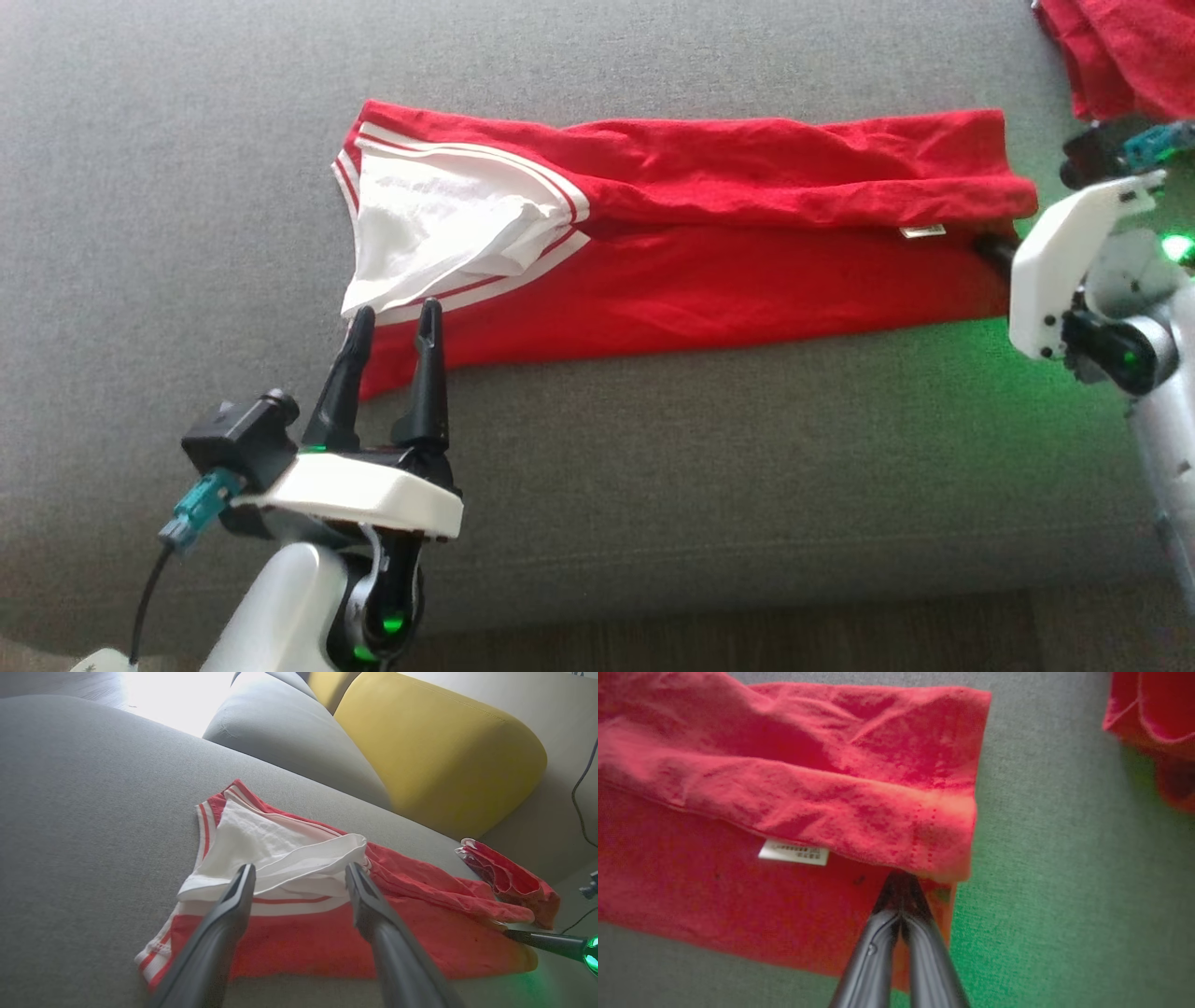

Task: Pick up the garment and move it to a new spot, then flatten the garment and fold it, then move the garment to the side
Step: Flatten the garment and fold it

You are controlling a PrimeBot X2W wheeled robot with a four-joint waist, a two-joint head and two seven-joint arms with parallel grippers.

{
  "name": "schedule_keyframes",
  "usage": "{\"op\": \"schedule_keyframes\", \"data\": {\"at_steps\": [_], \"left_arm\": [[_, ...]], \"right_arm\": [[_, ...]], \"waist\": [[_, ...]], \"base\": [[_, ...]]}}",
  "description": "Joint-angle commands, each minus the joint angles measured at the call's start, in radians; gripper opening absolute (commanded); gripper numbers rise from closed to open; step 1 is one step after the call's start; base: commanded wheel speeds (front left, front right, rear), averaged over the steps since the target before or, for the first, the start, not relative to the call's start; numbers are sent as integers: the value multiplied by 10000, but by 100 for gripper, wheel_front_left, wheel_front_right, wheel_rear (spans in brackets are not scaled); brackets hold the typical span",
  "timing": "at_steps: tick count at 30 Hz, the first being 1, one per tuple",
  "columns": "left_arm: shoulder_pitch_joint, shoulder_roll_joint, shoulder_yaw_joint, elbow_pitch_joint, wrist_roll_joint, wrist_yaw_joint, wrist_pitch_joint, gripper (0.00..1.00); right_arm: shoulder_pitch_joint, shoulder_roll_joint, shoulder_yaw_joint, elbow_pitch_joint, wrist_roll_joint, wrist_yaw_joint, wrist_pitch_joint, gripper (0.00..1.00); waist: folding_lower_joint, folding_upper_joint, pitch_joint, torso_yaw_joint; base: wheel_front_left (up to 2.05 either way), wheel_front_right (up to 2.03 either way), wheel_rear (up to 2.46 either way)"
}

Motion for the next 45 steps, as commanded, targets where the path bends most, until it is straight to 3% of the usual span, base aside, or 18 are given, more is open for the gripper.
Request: {"op": "schedule_keyframes", "data": {"at_steps": [1, 5, 7, 8, 9, 10, 17, 24, 29, 35, 45], "left_arm": [[-117, 156, 332, -360, 101, 2, -59, 100], [-17, 163, 357, -360, 118, 54, -60, 100], [73, 162, 392, -386, 154, 103, -60, 100], [123, 162, 402, -405, 187, 128, -60, 100], [177, 159, 410, -434, 220, 151, -60, 100], [232, 158, 412, -469, 263, 175, -60, 100], [620, 177, 417, -835, 894, 432, -60, 100], [850, 278, 280, -1129, 2787, 915, -60, 100], [1058, 18, 9, -1183, 3655, 976, -60, 100], [1138, -269, -213, -1106, 4065, 769, -60, 100], [1154, -488, -168, -947, 4321, 529, -61, 100]], "right_arm": [[121, -63, -64, -477, 100, -4, -127, 0], [885, 150, -769, -1181, 257, -4, -693, 0], [1388, 376, -1181, -1585, 220, -4, -1024, 38], [1656, 488, -1356, -1815, 168, -4, -1196, 51], [1928, 612, -1557, -2043, 113, -4, -1373, 87], [2193, 743, -1772, -2283, 19, -4, -1581, 100], [3732, 1963, -3120, -3949, -1354, -4, -3164, 100], [4285, 2917, -3866, -4338, -2047, -4, -4325, 100], [3936, 3075, -4335, -3544, -1826, -4, -4799, 100], [2675, 3083, -4601, -1694, -1553, -4, -5217, 100], [771, 3085, -5352, 800, -2694, -4, -5324, 100]], "waist": [[0, 0, -20, 13], [0, 0, -177, 62], [0, 0, -284, 76], [0, 0, -341, 82], [0, 0, -399, 87], [0, 0, -459, 91], [0, 0, -790, 22], [0, 0, -1004, -8], [0, 0, -1127, 104], [0, 0, -1171, 265], [0, 0, -1065, 533]], "base": [[0, 0, 0], [0, 0, 0], [0, 0, 0], [0, 0, 0], [0, 0, 0], [0, 0, 0], [0, 0, 0], [0, 0, 0], [0, 0, 0], [0, 0, 0], [0, 0, 0]]}}
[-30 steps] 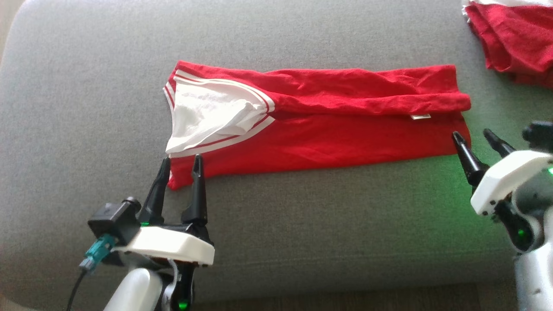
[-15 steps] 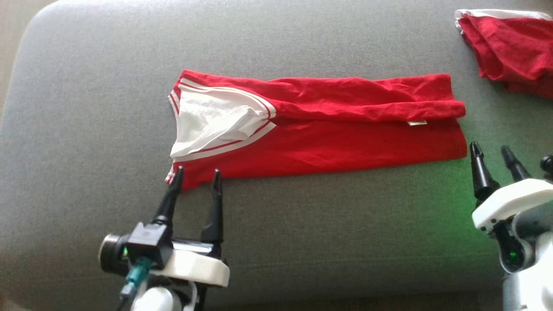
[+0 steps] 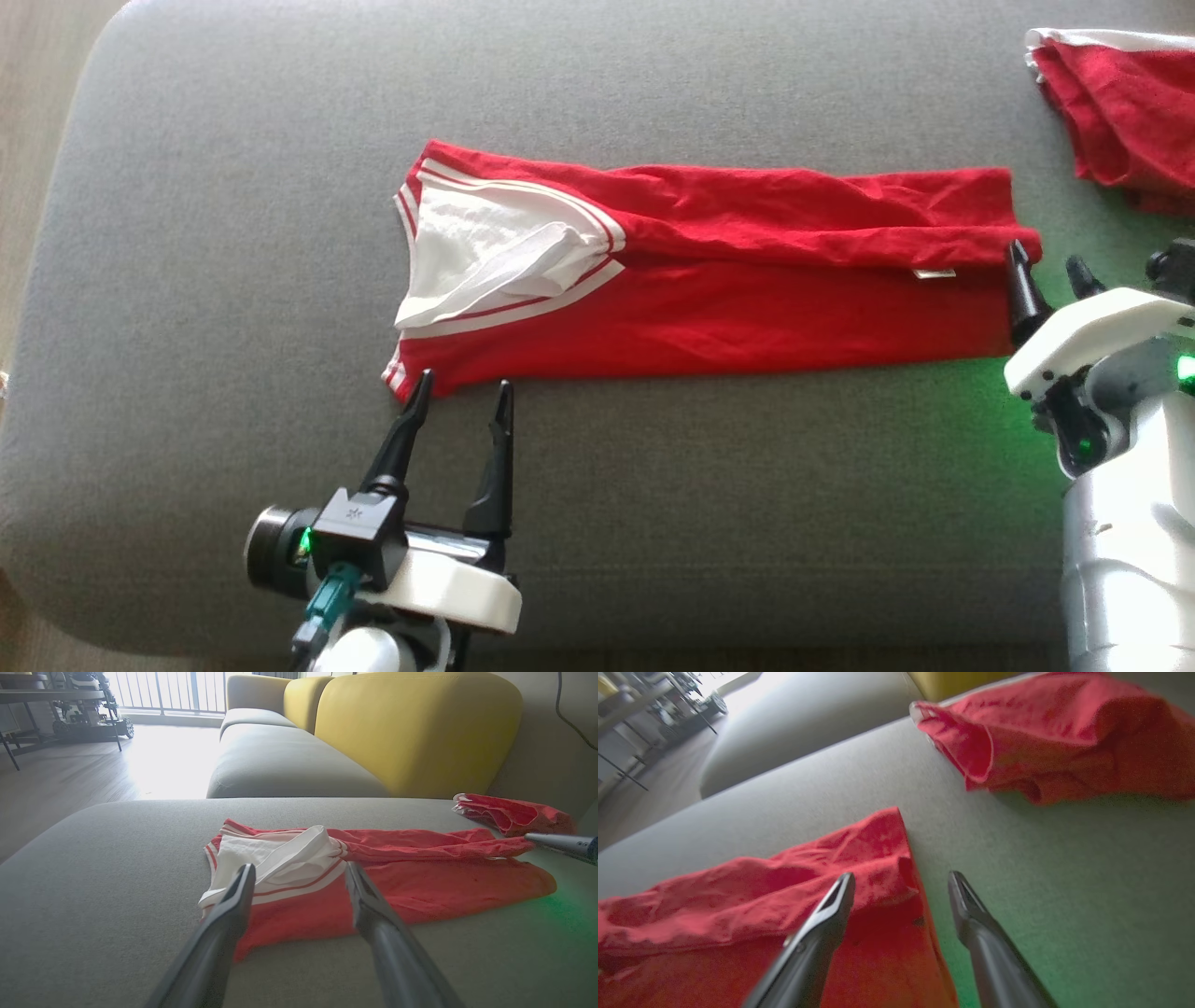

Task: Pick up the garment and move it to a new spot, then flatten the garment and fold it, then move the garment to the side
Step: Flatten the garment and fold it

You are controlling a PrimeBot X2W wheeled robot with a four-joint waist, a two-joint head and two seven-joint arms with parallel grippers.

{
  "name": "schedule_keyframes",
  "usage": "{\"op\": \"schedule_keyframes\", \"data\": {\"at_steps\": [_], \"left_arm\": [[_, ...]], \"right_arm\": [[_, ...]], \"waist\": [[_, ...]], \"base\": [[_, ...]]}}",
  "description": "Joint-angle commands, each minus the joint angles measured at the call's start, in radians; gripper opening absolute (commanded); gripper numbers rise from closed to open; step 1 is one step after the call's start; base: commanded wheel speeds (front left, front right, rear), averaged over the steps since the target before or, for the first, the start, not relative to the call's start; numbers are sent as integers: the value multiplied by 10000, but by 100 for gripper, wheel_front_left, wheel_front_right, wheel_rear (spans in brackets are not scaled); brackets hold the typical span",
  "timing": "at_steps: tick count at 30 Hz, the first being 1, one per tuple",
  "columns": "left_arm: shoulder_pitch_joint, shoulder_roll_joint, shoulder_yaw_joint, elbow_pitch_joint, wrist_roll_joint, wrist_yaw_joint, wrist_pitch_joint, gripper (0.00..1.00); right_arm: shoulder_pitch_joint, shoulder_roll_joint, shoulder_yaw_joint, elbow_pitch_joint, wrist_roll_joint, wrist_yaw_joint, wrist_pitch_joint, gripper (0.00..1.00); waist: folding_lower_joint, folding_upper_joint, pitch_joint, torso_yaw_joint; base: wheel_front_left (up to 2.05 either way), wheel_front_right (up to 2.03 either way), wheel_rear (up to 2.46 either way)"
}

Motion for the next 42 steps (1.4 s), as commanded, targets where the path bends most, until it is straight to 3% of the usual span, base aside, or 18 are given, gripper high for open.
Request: {"op": "schedule_keyframes", "data": {"at_steps": [1, 12, 15, 20, 22, 33, 42], "left_arm": [[-217, -112, 369, -257, 133, -71, -61, 100], [-248, -363, 507, -140, 213, -283, -61, 100], [-264, -406, 566, -123, 224, -338, -61, 100], [-278, -459, 668, -98, 247, -430, -61, 100], [-280, -486, 719, -88, 253, -482, -61, 100], [-161, -548, 991, -94, 268, -585, -61, 100], [-63, -574, 1117, -77, 318, -657, -61, 100]], "right_arm": [[-412, -16, 51, -77, -371, -4, 55, 100], [-1398, -21, -1177, 1642, -2200, -4, 297, 100], [-1504, -17, -1196, 2044, -2363, -4, 461, 82], [-1572, -12, -1217, 2598, -2574, -4, 712, 44], [-1644, -11, -1233, 2838, -2603, -4, 805, 0], [-1840, -768, -1197, 2384, -2859, -4, 466, 0], [-1942, -1060, -10, 1231, -2189, -4, 793, 0]], "waist": [[0, -1, 33, 60], [0, -1, 195, 208], [0, -1, 203, 198], [0, -1, 218, 186], [0, -1, 220, 188], [0, -1, 106, 42], [0, -1, -67, -186]], "base": [[0, 0, 0], [0, 0, 0], [0, 0, 0], [0, 0, 0], [0, 0, 0], [0, 0, 0], [0, 0, 0]]}}
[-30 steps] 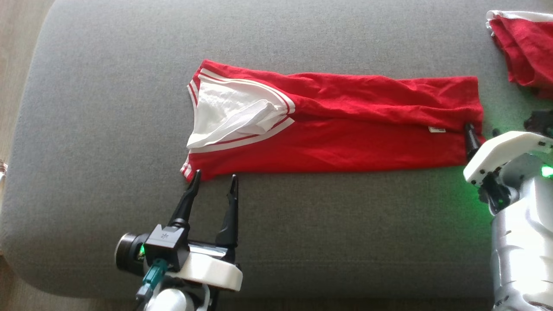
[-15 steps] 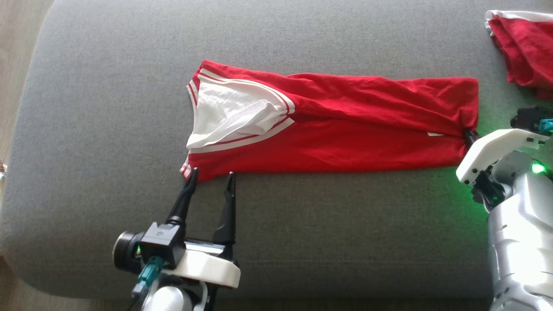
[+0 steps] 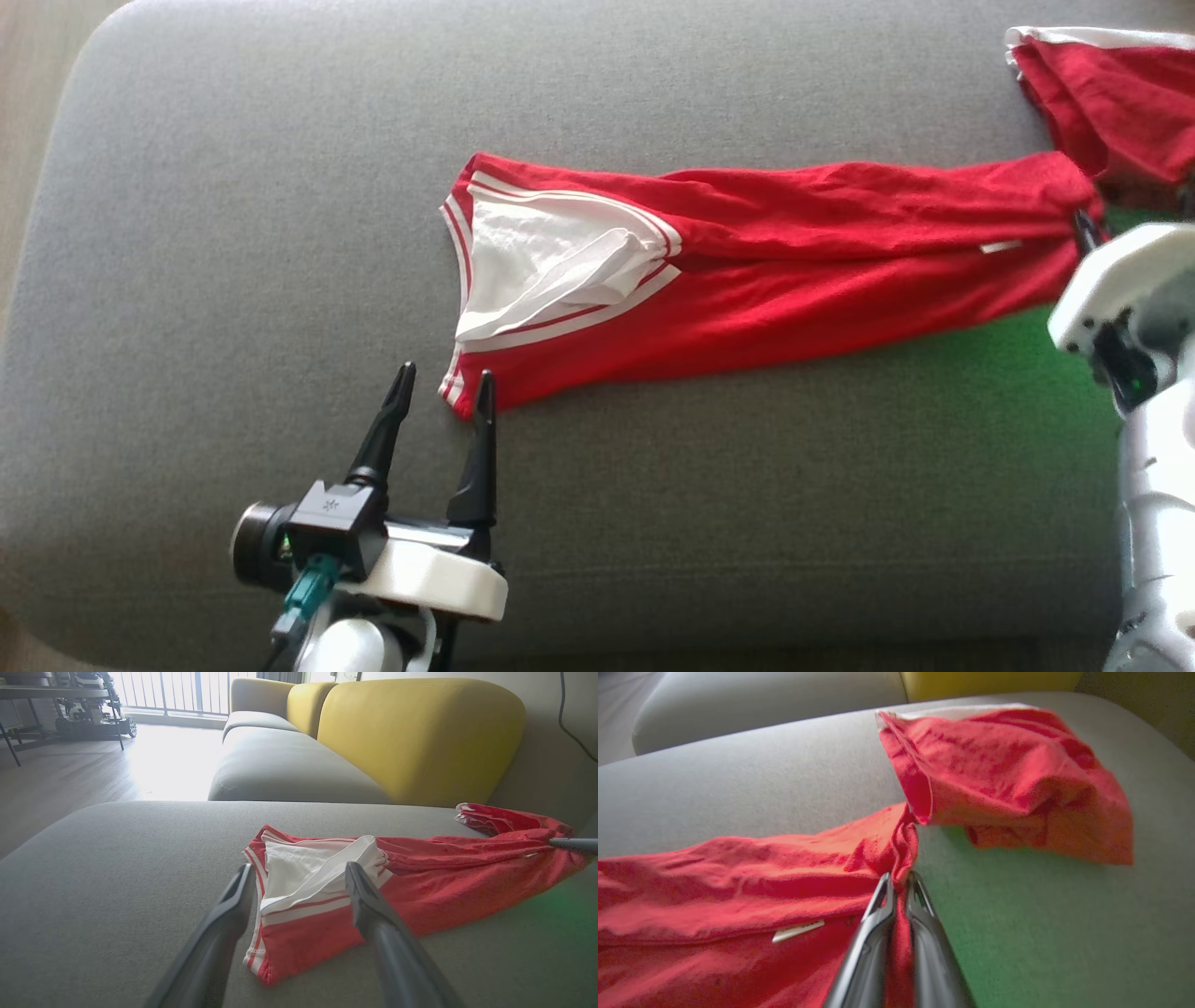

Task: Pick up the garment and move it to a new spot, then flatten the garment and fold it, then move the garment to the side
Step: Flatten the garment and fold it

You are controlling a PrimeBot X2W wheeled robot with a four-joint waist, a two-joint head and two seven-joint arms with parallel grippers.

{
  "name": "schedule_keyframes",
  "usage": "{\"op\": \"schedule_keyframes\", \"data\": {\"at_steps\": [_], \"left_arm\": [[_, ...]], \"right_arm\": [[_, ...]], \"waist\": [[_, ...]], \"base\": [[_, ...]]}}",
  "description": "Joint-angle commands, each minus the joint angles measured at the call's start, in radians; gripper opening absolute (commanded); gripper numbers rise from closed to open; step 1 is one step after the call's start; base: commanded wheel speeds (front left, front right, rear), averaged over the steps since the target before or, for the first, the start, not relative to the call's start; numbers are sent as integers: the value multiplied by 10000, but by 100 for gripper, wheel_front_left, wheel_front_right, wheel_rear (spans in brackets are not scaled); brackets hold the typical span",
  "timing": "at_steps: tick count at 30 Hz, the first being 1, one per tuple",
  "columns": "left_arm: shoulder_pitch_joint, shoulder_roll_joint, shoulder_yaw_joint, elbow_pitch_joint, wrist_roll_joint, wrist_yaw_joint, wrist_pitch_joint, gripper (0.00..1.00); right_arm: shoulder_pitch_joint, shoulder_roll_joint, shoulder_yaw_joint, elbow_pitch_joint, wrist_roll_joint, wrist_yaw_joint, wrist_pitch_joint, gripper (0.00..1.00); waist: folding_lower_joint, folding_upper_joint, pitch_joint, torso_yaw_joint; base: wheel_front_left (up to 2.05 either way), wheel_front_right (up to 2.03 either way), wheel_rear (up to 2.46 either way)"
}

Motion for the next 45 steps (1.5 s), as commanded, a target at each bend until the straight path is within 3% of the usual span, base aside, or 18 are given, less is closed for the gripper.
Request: {"op": "schedule_keyframes", "data": {"at_steps": [1, 13, 19, 31, 45], "left_arm": [[-122, -56, 326, -285, 125, -20, -61, 100], [-70, -81, 339, -160, 151, -127, -61, 100], [-127, -95, 241, -55, 86, -164, -61, 100], [-40, -111, -15, 79, -107, -182, -61, 100], [2, -115, -353, 238, -207, -200, -61, 100]], "right_arm": [[-389, -16, 469, -651, 291, -6, 86, 0], [710, 638, 3256, -4800, 2727, -6, 2095, 0], [1084, 921, 4220, -5807, 3247, -6, 2738, 0], [695, 994, 6163, -4030, 5411, -6, 1744, 0], [-689, 995, 8377, -1658, 7531, -6, 216, 0]], "waist": [[0, 0, -35, -36], [0, 0, -128, 204], [0, 0, -179, 661], [0, 0, -475, 1917], [0, 0, -546, 2685]], "base": [[0, 0, 0], [0, 0, 0], [0, 0, 0], [0, 0, 0], [0, 0, 0]]}}
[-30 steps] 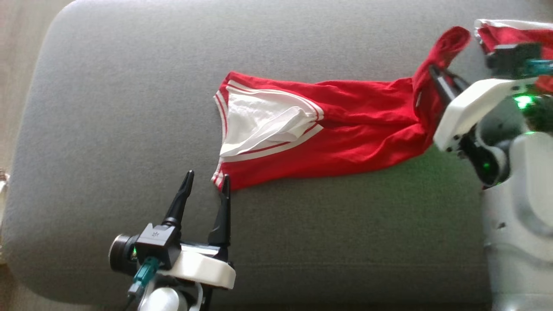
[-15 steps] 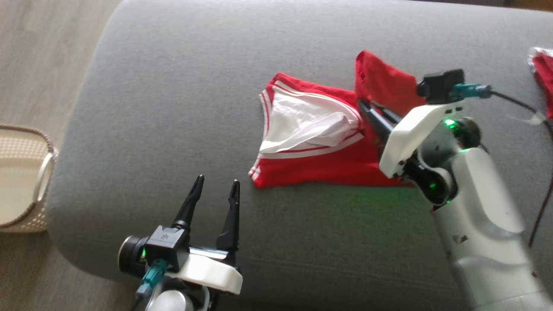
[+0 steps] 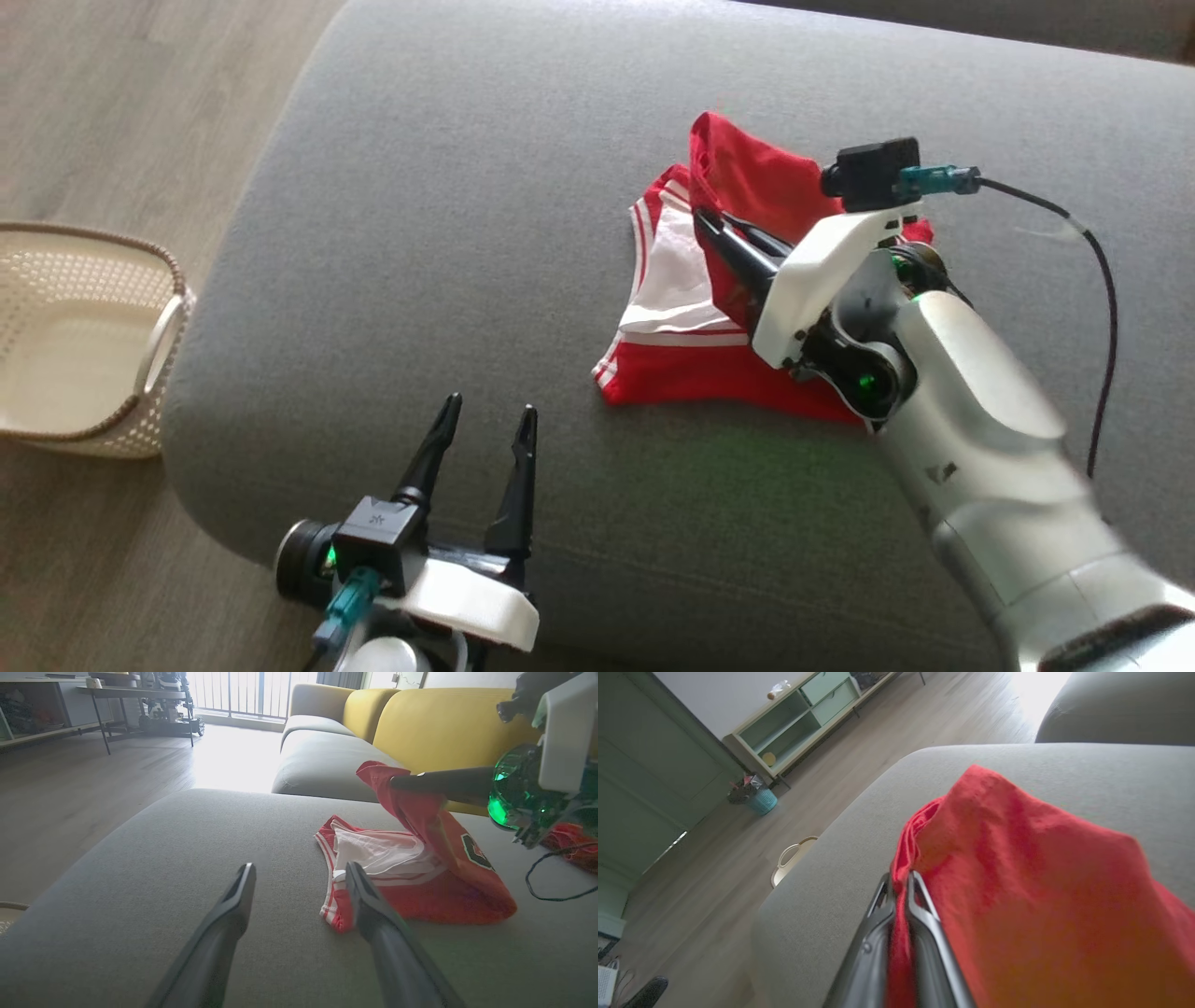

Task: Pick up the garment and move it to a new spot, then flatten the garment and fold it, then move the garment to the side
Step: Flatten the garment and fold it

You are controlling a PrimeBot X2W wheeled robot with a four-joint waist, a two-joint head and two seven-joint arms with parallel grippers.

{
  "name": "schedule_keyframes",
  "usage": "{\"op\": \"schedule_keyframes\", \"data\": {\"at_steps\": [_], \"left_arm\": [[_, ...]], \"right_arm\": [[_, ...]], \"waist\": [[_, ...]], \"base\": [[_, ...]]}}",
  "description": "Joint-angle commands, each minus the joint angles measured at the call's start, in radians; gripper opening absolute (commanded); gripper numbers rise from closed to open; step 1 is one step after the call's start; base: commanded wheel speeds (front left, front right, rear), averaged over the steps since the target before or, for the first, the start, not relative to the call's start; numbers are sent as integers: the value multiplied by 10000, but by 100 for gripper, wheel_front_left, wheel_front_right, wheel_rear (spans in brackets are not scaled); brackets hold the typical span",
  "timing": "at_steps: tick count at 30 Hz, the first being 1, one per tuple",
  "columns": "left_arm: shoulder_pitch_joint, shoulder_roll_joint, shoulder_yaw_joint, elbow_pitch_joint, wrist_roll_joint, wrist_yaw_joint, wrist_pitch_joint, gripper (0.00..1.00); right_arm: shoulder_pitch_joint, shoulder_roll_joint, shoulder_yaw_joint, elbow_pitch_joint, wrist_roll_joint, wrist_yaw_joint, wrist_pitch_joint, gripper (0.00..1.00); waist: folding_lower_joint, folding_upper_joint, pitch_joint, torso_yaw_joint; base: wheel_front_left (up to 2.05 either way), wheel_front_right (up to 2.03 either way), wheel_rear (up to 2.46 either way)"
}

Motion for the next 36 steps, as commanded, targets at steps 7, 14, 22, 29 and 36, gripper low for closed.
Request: {"op": "schedule_keyframes", "data": {"at_steps": [7, 14, 22, 29, 36], "left_arm": [[-156, -67, 90, -260, -138, 78, -61, 100], [-342, -68, -115, -211, -325, 176, -61, 100], [-487, -68, -214, -103, -426, 187, -61, 100], [-395, -68, 30, -187, -447, 283, -61, 100], [-266, -68, 410, -395, -322, 281, -61, 100]], "right_arm": [[-1120, 161, 1344, 1214, 1086, -4, -638, 0], [-1662, 162, 2701, 2330, 2432, -4, -1225, 0], [-2126, 162, 4130, 2922, 4011, -4, -1494, 93], [-2755, 162, 4986, 2817, 5501, -4, -2216, 100], [-3587, 162, 5131, 3697, 5458, -4, -3509, 100]], "waist": [[0, 0, 179, 340], [0, 0, 366, 489], [0, 0, 414, 607], [0, 0, 400, 161], [0, 0, 339, -756]], "base": [[0, 0, 0], [0, 0, 0], [0, 0, 0], [0, 0, 0], [0, 0, 0]]}}
